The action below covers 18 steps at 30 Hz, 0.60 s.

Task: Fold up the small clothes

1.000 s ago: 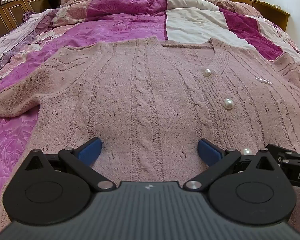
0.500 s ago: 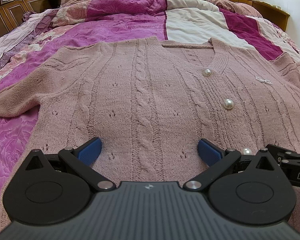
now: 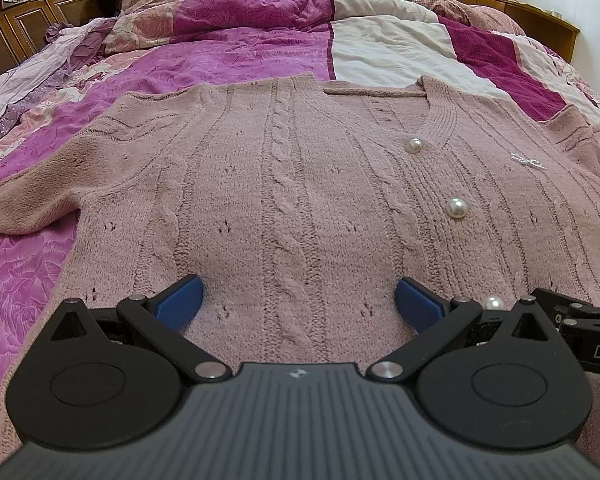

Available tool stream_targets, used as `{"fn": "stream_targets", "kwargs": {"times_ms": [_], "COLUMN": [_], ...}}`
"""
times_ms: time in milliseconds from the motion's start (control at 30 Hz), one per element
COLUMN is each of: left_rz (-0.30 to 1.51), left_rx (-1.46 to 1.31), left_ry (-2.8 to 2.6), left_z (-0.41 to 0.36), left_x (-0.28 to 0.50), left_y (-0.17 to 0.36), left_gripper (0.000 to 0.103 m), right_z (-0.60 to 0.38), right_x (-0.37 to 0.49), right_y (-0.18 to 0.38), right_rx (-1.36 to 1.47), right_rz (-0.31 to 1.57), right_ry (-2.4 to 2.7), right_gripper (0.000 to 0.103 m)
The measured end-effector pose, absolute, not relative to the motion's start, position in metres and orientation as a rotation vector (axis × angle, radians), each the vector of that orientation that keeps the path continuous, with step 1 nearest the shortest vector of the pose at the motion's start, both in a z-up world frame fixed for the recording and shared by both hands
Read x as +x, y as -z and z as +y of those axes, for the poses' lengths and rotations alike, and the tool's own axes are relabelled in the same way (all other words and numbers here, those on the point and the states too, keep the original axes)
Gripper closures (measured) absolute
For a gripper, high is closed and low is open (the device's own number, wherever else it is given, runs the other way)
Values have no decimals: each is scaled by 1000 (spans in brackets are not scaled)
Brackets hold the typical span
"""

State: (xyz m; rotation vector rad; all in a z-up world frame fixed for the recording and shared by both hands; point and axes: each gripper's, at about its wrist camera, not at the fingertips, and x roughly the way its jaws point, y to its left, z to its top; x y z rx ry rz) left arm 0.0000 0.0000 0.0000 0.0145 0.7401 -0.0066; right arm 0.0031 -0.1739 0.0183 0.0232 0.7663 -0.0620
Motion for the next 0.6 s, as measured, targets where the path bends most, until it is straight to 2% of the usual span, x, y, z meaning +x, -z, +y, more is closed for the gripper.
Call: {"fn": "stream_targets", "kwargs": {"times_ms": [600], "left_rz": [740], "left_rx": [14], "left_ry": [6], "left_z": [0], "left_x": [0], "left_y": [0], "left_gripper": [0], "right_z": [-175], "right_x": [5], "right_y": [-19], "right_rx": [32], "right_rz": [772], "right_ry": [69], "right_gripper": [0]}}
